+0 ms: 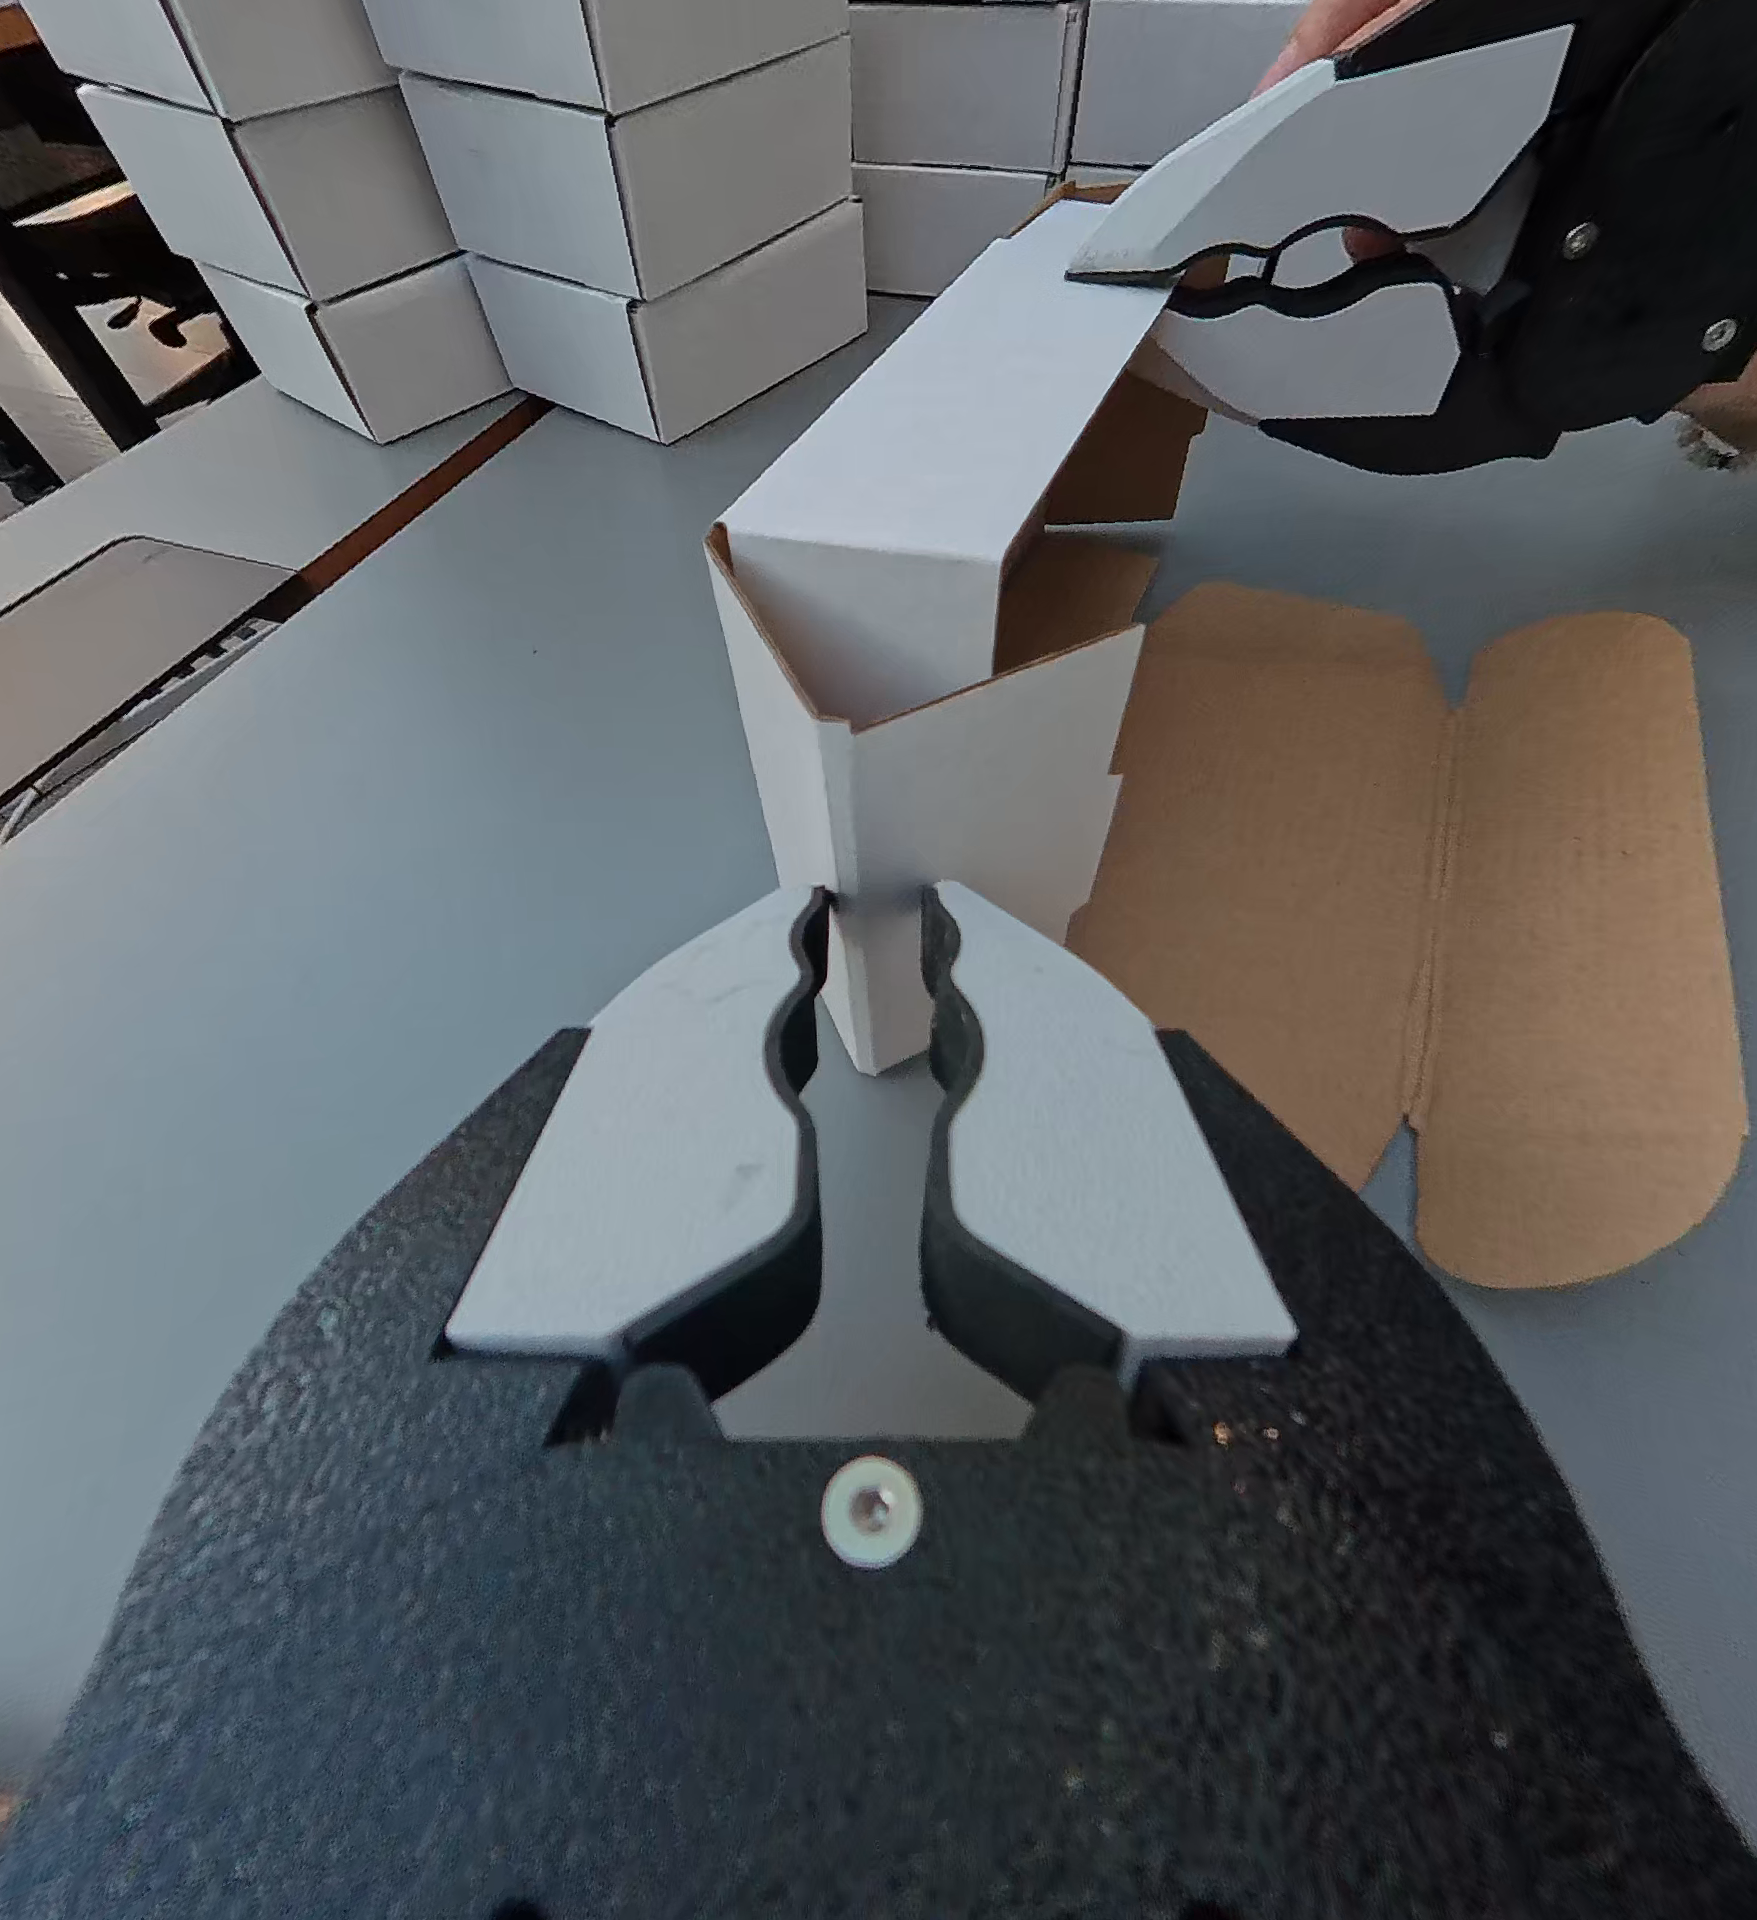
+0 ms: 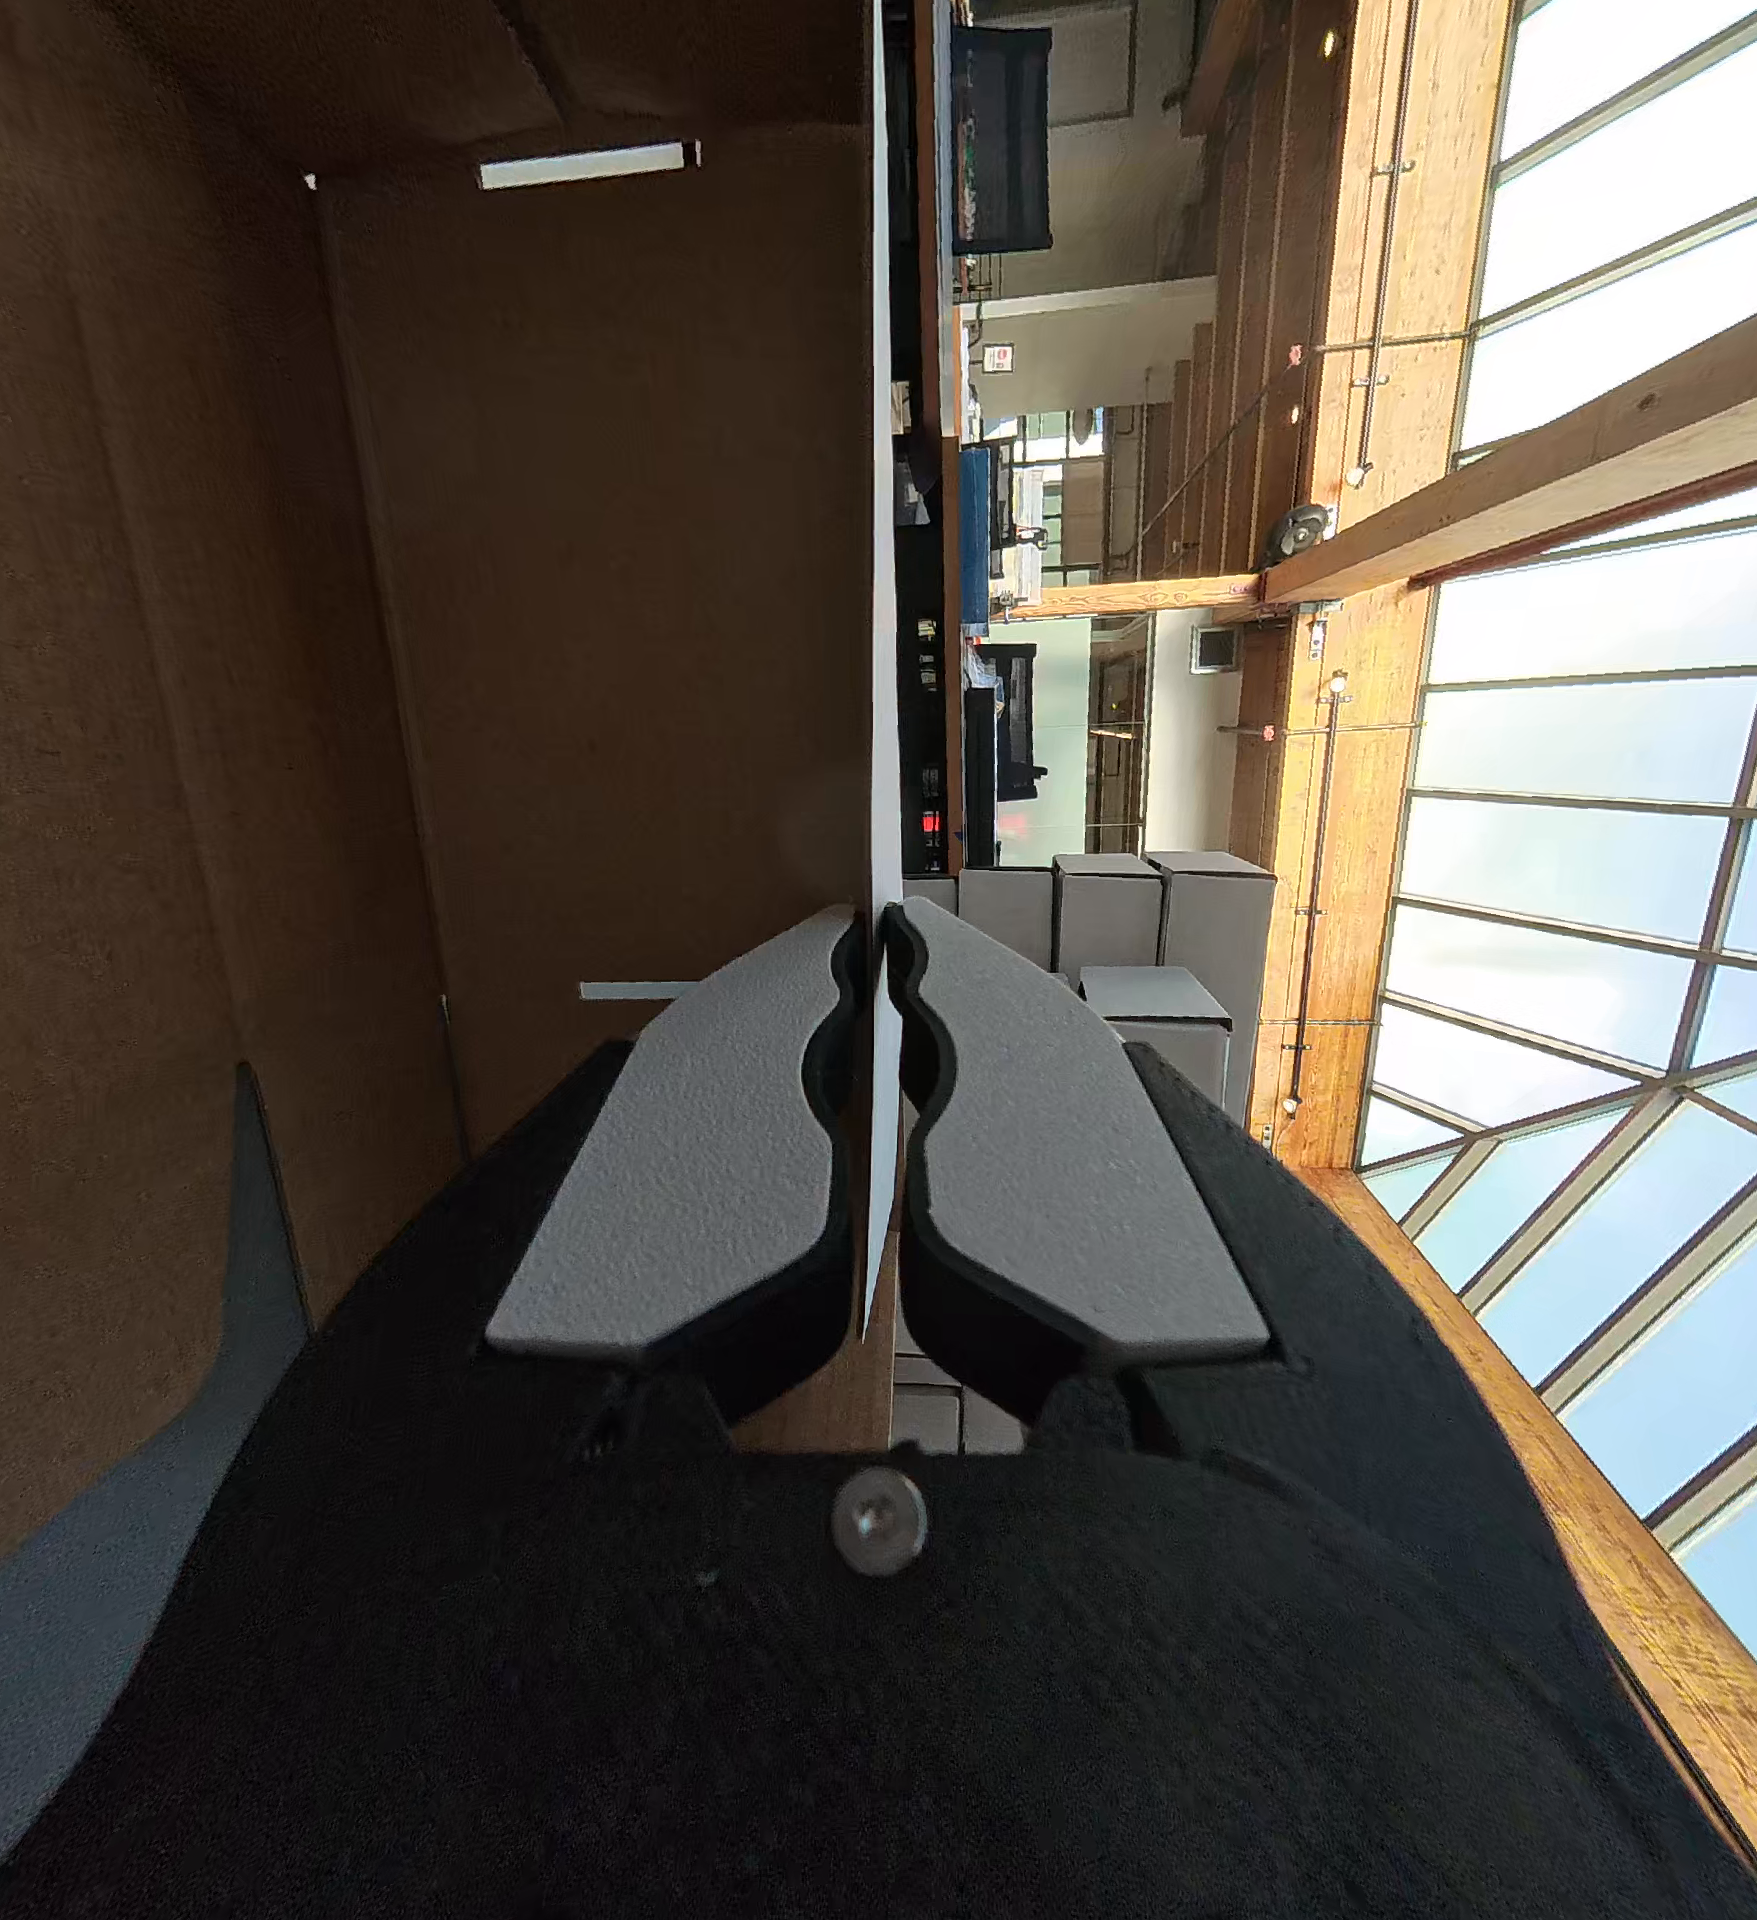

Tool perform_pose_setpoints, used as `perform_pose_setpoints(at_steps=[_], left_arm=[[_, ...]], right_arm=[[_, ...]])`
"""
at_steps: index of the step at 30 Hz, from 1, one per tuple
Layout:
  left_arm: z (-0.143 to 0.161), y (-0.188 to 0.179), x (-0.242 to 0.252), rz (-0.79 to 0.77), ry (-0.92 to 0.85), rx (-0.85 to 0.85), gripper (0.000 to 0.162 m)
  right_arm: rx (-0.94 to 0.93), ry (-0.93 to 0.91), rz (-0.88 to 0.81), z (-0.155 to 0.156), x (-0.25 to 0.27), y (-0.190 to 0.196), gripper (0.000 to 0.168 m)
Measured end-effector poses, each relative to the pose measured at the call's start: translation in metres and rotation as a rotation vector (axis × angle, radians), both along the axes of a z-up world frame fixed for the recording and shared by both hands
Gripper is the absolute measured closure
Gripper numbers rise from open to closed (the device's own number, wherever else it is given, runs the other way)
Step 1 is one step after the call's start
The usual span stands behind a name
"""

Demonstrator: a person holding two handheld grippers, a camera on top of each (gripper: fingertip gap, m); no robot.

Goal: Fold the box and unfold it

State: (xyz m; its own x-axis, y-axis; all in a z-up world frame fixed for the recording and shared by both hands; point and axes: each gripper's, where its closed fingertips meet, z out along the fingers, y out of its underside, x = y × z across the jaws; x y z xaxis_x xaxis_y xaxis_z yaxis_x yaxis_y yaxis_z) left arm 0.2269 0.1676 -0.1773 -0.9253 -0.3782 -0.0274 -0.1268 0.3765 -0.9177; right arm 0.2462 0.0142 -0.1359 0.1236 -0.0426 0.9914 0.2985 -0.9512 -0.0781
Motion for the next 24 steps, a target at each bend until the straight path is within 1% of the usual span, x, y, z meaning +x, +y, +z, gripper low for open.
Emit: perform_pose_setpoints(at_steps=[4, 6, 8, 13, 17, 20, 22, 24], left_arm=[[-0.001, -0.007, -0.006, -0.007, -0.011, 0.018, 0.145], [-0.001, -0.011, -0.007, 0.012, -0.032, 0.036, 0.145], [-0.001, -0.014, -0.008, 0.038, -0.052, 0.058, 0.141], [-0.002, -0.020, -0.003, 0.159, -0.104, 0.111, 0.132], [-0.004, -0.024, 0.005, 0.278, -0.177, 0.171, 0.127], [-0.003, -0.029, 0.008, 0.370, -0.199, 0.187, 0.126], [-0.004, -0.032, 0.010, 0.420, -0.229, 0.215, 0.125], [-0.003, -0.035, 0.012, 0.481, -0.248, 0.250, 0.128]], right_arm=[[0.004, 0.010, 0.004, 0.000, -0.002, 0.000, 0.166], [-0.002, 0.004, 0.006, 0.000, -0.003, 0.000, 0.166], [-0.018, -0.012, 0.005, -0.001, -0.004, 0.001, 0.165], [-0.057, -0.074, 0.014, -0.003, -0.007, 0.001, 0.165], [-0.096, -0.080, -0.006, -0.003, -0.005, 0.000, 0.165], [-0.064, -0.040, 0.014, -0.003, -0.003, 0.000, 0.164], [0.006, 0.029, 0.025, -0.001, -0.001, -0.001, 0.164], [0.047, 0.095, 0.031, 0.000, 0.001, -0.001, 0.164]])
